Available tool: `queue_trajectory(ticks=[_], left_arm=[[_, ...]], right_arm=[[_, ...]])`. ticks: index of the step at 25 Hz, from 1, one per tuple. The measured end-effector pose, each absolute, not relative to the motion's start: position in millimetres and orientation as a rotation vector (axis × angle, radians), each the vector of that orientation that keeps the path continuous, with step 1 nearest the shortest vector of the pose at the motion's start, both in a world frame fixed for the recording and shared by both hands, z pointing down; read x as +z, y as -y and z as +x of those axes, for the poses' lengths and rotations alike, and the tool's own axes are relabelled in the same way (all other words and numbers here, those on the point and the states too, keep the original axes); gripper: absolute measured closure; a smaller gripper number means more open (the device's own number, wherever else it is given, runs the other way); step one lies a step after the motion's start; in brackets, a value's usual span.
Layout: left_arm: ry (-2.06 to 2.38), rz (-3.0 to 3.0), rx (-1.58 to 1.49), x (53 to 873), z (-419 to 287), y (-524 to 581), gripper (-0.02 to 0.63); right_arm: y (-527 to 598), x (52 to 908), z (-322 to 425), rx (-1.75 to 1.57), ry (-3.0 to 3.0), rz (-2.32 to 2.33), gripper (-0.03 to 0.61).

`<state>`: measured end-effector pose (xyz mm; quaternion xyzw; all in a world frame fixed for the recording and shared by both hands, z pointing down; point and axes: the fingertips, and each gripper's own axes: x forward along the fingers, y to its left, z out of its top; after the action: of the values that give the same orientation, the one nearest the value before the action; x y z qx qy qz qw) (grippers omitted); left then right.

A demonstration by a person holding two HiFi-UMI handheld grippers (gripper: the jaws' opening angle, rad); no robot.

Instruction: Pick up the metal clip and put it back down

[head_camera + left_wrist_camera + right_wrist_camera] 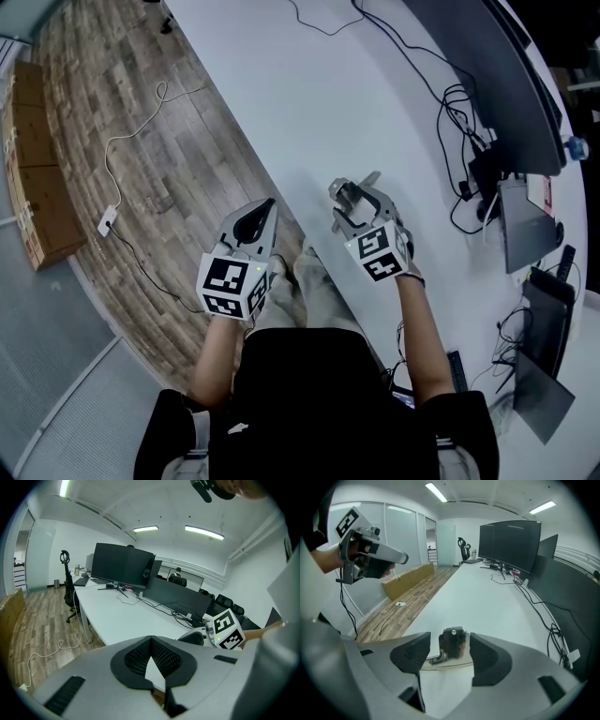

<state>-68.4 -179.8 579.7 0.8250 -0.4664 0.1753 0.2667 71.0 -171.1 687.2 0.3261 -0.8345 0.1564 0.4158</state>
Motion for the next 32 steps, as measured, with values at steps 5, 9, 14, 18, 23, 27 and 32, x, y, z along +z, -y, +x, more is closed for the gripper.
queue_trajectory(ticks=[5, 9, 14, 18, 23, 27, 32], left_arm=[[1.256, 2.205, 0.484, 589.4, -69.9, 179.2, 0.603], [1.249, 2.195, 0.482, 595.0, -67.6, 179.8, 0.603], [1.246, 2.186, 0.484, 601.1, -65.2, 181.6, 0.603], [1.249, 2.174, 0.488, 606.5, -66.5, 183.0, 0.603], [1.255, 2.157, 0.491, 612.1, -67.4, 183.6, 0.603], [1.257, 2.154, 0.486, 612.5, -68.1, 184.7, 0.603], [1.262, 2.152, 0.486, 612.0, -69.6, 186.8, 0.603]], right_arm=[[176.6, 703.2, 71.9, 0.348, 2.076, 0.788, 0.307], [180.0, 711.4, 74.0, 0.353, 2.067, 0.777, 0.301], [180.9, 721.2, 70.5, 0.336, 2.058, 0.721, 0.301], [182.7, 729.8, 67.9, 0.313, 2.047, 0.680, 0.301], [183.9, 736.7, 65.6, 0.301, 2.040, 0.649, 0.301], [184.5, 738.0, 66.0, 0.345, 2.045, 0.652, 0.301], [184.9, 738.2, 65.8, 0.332, 2.038, 0.644, 0.299]])
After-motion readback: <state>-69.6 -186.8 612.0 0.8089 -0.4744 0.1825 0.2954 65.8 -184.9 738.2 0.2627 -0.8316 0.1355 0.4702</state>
